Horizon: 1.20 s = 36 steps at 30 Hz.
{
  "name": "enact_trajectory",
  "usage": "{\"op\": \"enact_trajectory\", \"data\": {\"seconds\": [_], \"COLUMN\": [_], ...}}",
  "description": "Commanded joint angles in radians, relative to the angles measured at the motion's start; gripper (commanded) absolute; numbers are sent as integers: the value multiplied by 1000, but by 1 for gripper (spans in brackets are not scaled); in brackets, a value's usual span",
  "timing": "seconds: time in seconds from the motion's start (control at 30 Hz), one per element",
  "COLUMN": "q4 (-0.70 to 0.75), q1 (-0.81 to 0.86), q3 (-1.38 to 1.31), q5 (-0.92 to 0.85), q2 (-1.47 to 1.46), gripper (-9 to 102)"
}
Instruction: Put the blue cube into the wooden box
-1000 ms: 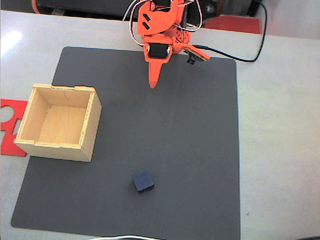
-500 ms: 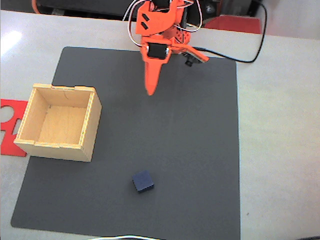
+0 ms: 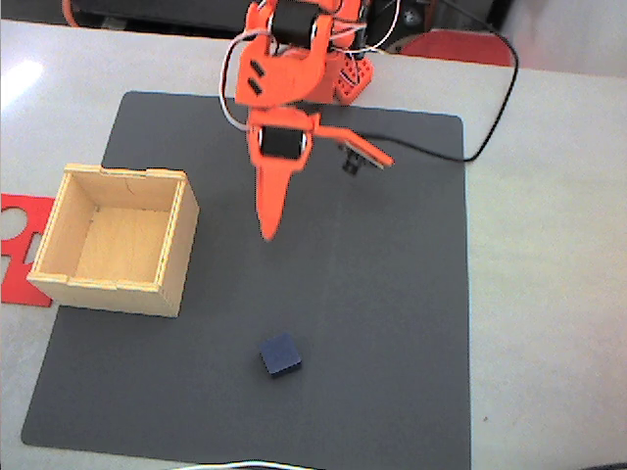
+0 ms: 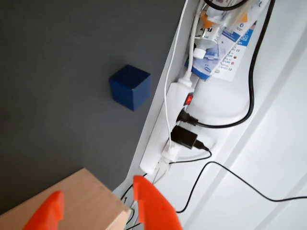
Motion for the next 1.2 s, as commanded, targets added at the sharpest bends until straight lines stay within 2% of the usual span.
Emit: {"op": "enact_trajectory", "data": {"seconds": [0.0, 0.3, 0.5, 0.77, 1.03, 1.17], "q4": [-17, -17, -12, -12, -6, 84], "q1": [-15, -15, -11, -14, -44, -66], "q3": [-189, -529, -692, -802, -847, -962], "q5": [5, 9, 2, -8, -8, -8], "q2": [-155, -534, -698, -845, -946, -1015], "gripper": [17, 18, 25, 30, 30, 35]}}
